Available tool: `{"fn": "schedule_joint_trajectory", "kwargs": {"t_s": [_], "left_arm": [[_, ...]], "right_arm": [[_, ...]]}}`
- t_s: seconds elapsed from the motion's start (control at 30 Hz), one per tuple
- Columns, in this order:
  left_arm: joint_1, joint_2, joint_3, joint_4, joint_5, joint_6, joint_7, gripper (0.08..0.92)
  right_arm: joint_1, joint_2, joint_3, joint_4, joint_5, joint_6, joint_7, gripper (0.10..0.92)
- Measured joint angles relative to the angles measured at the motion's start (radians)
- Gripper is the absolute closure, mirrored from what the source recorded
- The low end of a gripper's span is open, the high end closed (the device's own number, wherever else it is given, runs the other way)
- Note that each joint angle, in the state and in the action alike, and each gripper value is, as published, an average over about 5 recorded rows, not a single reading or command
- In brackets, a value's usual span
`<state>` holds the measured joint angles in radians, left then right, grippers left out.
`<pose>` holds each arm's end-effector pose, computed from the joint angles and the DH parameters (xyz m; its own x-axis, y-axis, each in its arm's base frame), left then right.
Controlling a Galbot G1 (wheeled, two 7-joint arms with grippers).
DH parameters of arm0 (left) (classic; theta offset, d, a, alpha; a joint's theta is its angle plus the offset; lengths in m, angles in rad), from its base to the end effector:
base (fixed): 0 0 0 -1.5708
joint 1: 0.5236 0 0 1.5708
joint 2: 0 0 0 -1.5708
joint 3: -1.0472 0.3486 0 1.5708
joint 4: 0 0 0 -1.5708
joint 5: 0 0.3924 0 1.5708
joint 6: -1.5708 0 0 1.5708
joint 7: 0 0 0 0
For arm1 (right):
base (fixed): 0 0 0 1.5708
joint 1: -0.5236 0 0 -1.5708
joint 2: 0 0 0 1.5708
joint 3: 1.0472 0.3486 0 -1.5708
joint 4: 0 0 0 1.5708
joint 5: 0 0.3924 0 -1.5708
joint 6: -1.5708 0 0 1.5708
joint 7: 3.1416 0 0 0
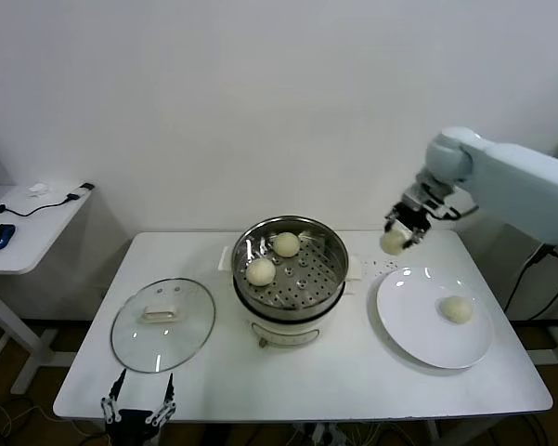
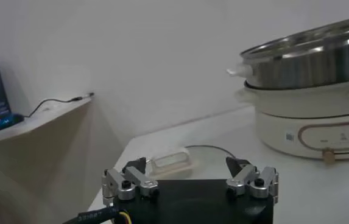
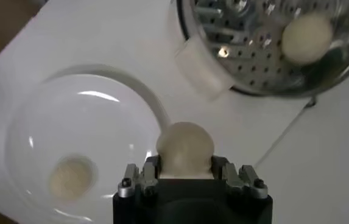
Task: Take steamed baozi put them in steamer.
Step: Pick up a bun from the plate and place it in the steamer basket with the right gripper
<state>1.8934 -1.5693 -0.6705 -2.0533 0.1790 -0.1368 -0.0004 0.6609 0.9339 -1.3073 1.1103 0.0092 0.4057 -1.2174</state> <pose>0.1033 0.0511 -0.3678 -0.9702 -0.0948 0.2229 -0.0309 0.9611 0.2746 0.6290 -0.0379 -0.0044 -0.2021 -0.0711 0.9768 -0.6154 -0.7667 -0.1831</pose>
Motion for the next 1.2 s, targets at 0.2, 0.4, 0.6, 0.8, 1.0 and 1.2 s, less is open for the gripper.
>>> {"fn": "schedule_joint_trajectory", "kwargs": {"t_s": [0.2, 0.4, 0.6, 0.8, 1.0, 1.2], "left_arm": [[-0.005, -0.002, 0.008, 0.006, 0.01, -0.001, 0.0, 0.177], [-0.012, -0.004, 0.011, 0.003, 0.012, 0.002, 0.002, 0.177], [-0.015, -0.004, 0.011, 0.01, 0.013, 0.004, 0.003, 0.177], [-0.018, -0.004, 0.005, 0.013, 0.01, 0.008, 0.003, 0.177], [-0.035, -0.003, 0.004, 0.013, 0.01, 0.019, 0.003, 0.177], [-0.047, -0.001, 0.003, 0.02, 0.01, 0.024, 0.005, 0.177]], "right_arm": [[0.04, 0.135, 0.009, 0.037, -0.079, 0.133, 0.003, 0.457], [0.016, 0.244, 0.01, 0.075, -0.147, 0.208, 0.012, 0.457], [-0.034, 0.322, -0.002, 0.09, -0.184, 0.244, 0.016, 0.457], [-0.077, 0.367, -0.022, 0.094, -0.198, 0.264, 0.027, 0.457], [-0.107, 0.382, -0.044, 0.108, -0.194, 0.269, 0.032, 0.457], [-0.131, 0.392, -0.051, 0.112, -0.188, 0.27, 0.036, 0.455]]}}
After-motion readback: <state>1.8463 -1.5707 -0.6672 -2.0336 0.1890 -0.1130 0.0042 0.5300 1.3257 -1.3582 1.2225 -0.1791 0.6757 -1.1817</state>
